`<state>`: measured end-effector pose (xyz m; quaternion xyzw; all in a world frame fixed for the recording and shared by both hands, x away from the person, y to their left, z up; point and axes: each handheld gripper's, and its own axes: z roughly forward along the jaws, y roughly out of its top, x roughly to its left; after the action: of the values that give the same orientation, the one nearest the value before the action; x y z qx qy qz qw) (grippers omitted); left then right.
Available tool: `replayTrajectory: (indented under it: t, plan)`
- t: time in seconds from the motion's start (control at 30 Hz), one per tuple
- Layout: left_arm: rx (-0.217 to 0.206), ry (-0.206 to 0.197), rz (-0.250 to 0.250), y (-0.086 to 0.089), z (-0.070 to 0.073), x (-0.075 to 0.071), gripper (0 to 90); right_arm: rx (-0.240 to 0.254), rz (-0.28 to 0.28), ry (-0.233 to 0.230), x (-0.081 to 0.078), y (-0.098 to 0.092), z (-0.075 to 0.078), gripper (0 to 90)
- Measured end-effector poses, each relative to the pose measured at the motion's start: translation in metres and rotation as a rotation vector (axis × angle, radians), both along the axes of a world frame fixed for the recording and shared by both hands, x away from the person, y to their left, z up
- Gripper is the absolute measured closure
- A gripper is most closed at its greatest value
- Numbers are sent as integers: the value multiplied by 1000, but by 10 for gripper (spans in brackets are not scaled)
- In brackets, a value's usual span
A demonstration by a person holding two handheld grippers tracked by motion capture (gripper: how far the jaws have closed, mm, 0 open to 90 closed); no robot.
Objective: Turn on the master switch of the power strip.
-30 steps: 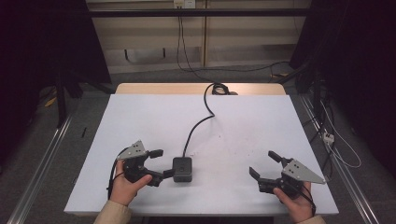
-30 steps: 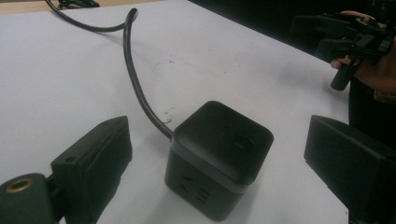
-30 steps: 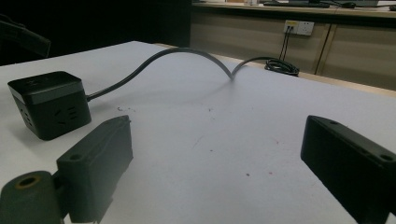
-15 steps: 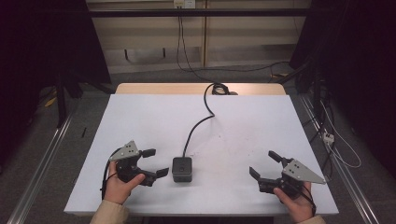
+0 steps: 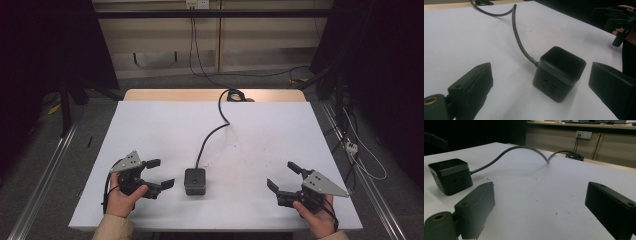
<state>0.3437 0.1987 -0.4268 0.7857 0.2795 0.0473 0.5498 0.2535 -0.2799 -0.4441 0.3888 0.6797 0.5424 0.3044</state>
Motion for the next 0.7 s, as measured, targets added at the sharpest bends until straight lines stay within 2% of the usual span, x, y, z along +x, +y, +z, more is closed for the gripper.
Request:
replayTrajectory:
  t: [0.27,0.7]
  plan:
    - [20,-1,0,5,-4,1,51,2,0,0,0,0,0,83]
    - [12,1,33,18,-7,3,51,3,-1,-3,0,-1,0,84]
